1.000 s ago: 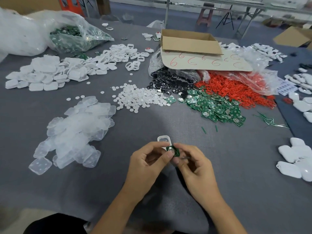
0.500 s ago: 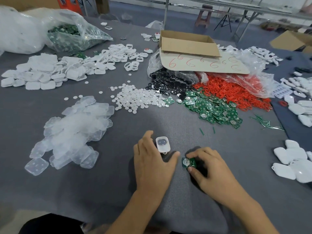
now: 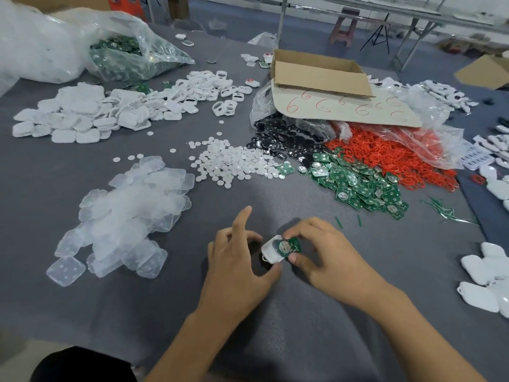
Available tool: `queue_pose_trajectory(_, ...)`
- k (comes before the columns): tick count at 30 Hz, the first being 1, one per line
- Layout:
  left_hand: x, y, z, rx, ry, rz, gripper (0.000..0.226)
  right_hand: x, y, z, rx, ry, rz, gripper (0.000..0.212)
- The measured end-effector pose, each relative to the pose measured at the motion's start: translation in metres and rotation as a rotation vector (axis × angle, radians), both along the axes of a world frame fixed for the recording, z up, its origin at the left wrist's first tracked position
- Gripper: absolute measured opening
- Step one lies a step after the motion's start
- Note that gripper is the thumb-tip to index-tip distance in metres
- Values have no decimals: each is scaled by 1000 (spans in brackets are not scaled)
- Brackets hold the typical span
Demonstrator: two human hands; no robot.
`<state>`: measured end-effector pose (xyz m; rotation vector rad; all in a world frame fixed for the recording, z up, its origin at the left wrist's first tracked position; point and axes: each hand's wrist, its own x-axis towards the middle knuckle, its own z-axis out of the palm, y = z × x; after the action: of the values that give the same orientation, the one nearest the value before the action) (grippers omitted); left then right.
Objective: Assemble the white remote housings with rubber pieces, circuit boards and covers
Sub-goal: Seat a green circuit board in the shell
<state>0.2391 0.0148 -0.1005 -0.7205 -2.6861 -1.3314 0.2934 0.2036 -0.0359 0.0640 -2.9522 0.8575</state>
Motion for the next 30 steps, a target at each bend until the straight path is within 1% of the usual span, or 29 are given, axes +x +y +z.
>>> queue_pose_trajectory(2, -1, 0, -3, 10, 4, -5, 105, -8, -2, -1, 64, -15, 47, 31)
queue_pose_trajectory(5, -3, 0, -4, 46, 3, -1, 103, -16, -3, 0, 80, -44, 69, 29)
queue_pose_trajectory(8, -4, -1, -3, 74, -24, -4, 99, -22, -4, 3, 66, -64, 73, 27)
queue_pose_trajectory(15, -6, -1, -2, 47, -56, -20, 94, -30, -1, 10, 3, -120, 29, 28)
queue_pose_trajectory(21, -6, -1, -3, 42, -53, -22, 93, -30, 3, 7, -15, -136, 63, 35)
queue_pose_trajectory(26, -6, -2, -5, 16, -38, -25, 90, -27, 3, 1, -11, -81, 76, 23)
queue_pose_trajectory(30, -6, -2, -5, 11, -25, -19, 86, -25, 1, 1, -36, -80, 59, 20)
